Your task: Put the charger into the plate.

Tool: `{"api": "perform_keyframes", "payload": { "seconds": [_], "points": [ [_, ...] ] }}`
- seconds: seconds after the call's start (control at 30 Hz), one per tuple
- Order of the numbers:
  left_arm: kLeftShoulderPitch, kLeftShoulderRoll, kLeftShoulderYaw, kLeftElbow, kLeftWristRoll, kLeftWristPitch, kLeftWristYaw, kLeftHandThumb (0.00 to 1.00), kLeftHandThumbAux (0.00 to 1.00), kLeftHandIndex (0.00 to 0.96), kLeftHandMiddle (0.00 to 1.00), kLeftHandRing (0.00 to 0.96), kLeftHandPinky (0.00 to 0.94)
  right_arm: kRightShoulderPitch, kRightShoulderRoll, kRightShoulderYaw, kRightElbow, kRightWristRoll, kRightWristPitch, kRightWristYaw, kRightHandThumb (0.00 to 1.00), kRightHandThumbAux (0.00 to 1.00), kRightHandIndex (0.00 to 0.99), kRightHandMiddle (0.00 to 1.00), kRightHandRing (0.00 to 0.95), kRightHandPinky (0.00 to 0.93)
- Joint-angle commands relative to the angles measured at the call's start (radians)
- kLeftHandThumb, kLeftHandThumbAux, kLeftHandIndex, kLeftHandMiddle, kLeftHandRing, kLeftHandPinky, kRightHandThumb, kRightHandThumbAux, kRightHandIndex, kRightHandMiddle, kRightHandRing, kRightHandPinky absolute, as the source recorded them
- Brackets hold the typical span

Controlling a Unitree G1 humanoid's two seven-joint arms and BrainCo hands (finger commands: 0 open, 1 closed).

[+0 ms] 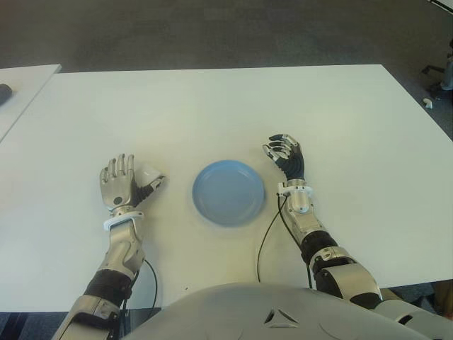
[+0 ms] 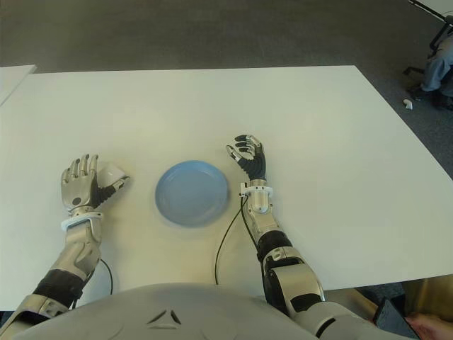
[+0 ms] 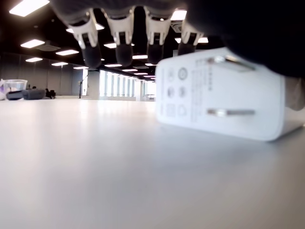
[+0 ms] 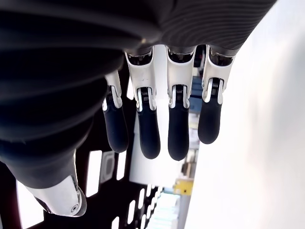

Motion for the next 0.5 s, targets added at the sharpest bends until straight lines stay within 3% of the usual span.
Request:
{"api": "perform_keyframes", "payload": {
  "seconds": [0.03,0.5],
  "points": [
    [0.032,-0.038,-0.032,0.091,-0.053,-0.002,-0.080,0.115,0.196,0.000,0.000,0.000,0.000,0.181,-0.007,0.018,0.135,-0.043,0.028,-0.008,0.000,0.699,0.368,0.393,0.395,0.373],
    [0.047,-0.030,-0.040,0.067,-0.091,-0.008,-0.169,0.111,0.181,0.000,0.000,0.000,0.000,0.171,-0.007,-0.018,0.173,0.007,0.065,0.028,0.002,0.668,0.353,0.403,0.390,0.318]
  ]
}}
